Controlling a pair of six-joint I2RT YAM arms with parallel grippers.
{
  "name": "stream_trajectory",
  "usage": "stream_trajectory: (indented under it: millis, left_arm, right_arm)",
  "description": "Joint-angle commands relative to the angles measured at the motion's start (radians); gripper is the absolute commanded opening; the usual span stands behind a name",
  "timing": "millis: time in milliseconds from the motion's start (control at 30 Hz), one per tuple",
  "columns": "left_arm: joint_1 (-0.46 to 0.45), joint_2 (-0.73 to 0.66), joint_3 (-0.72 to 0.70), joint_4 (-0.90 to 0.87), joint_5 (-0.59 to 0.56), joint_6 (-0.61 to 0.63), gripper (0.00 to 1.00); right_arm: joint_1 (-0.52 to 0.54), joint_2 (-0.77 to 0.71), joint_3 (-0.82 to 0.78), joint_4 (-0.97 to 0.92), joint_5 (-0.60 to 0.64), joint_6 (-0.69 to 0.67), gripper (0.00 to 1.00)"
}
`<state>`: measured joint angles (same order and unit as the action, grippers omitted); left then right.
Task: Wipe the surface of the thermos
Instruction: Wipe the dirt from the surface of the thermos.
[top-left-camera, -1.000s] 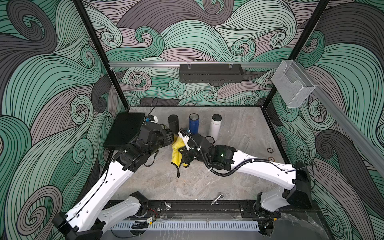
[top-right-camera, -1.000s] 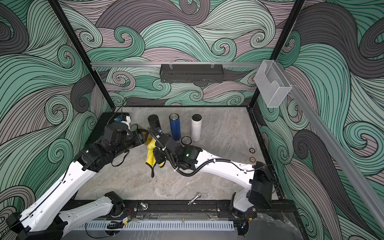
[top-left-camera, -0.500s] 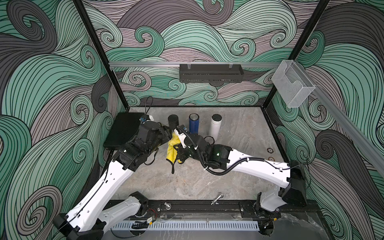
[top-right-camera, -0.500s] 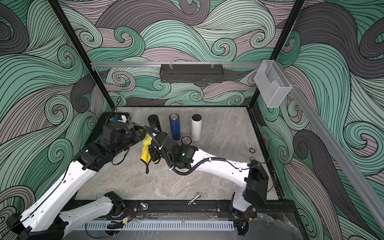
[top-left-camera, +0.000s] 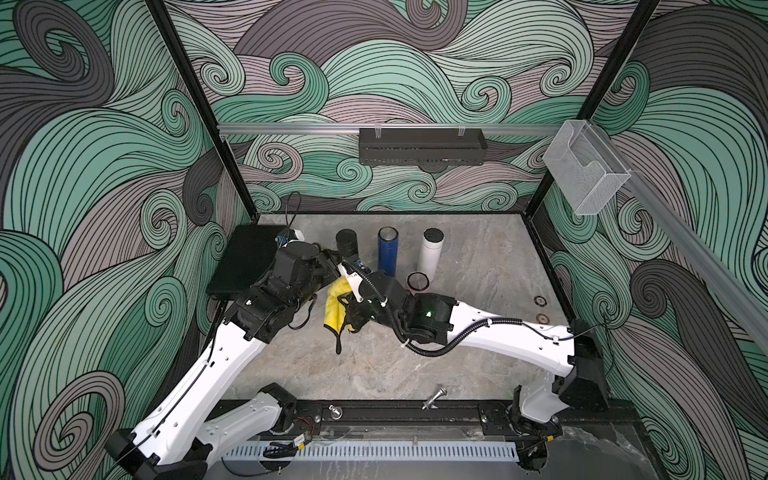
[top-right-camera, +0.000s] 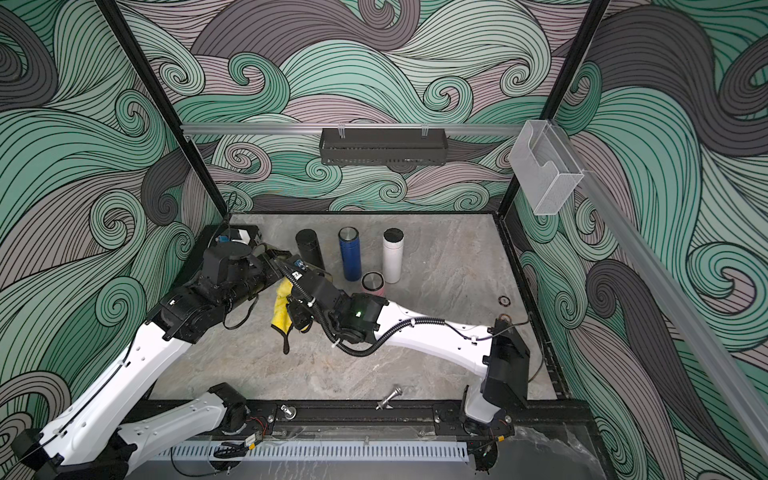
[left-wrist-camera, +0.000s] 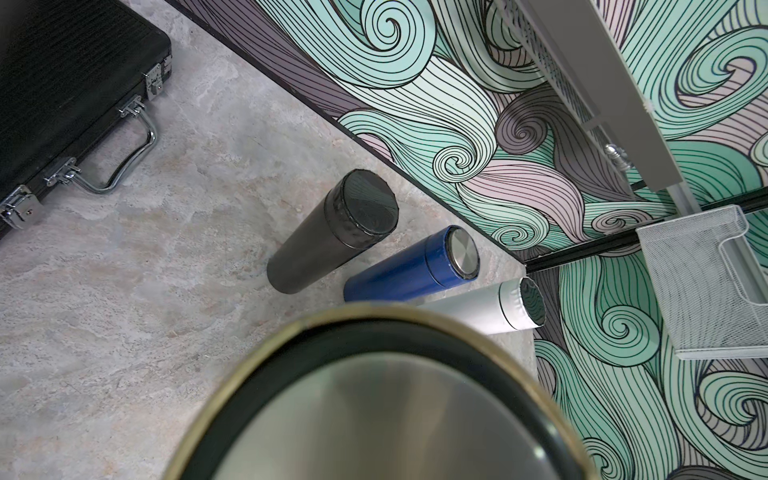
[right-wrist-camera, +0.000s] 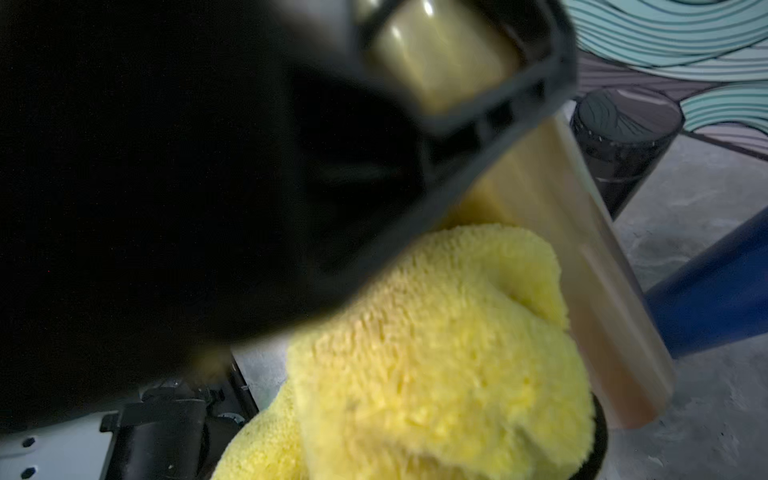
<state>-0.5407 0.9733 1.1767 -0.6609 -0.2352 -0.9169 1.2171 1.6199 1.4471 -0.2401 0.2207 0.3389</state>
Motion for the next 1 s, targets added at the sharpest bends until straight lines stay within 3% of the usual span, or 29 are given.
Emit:
stream_trajectory:
  millis: [0,267,533,633,667,800,867,967]
  left_arm:
    - [-0.001,-0.030,0.027,0.096,0.016,-0.025,0.00]
    - [0.000,-0.040,0.044,0.078,0.002,0.017,0.00]
    - [0.016,-0.089,0.022,0.001,-0.066,0.124,0.00]
    - [0.017,-0.127,-0.002,-0.006,-0.119,0.200,0.00]
    - [0.017,-0.144,-0.028,0.032,-0.108,0.278,0.00]
    - [0.016,-0.169,-0.024,0.024,0.023,0.505,0.00]
    - [0.016,-0.169,-0.014,0.015,0.068,0.581,0.00]
    - [0.016,-0.185,-0.038,0.076,0.157,0.664,0.00]
  right_arm:
    - [0.006,0.017,0.005,0.059,-0.003,-0.019,0.00]
    - [-0.018,-0.048,-0.137,0.065,0.021,0.067,0.00]
    - [-0.097,-0.157,-0.206,-0.039,-0.122,0.121,0.00]
    - [-0.106,-0.208,-0.191,-0.059,-0.181,0.090,0.00]
    - [-0.109,-0.218,-0.175,-0.069,-0.202,0.080,0.00]
    - [-0.154,-0.218,-0.069,-0.169,-0.339,0.063,0.00]
    - [-0.252,-0.223,-0.052,-0.175,-0.498,0.122,0.00]
    - [-0.413,-0.246,-0.121,-0.041,-0.706,0.220,0.00]
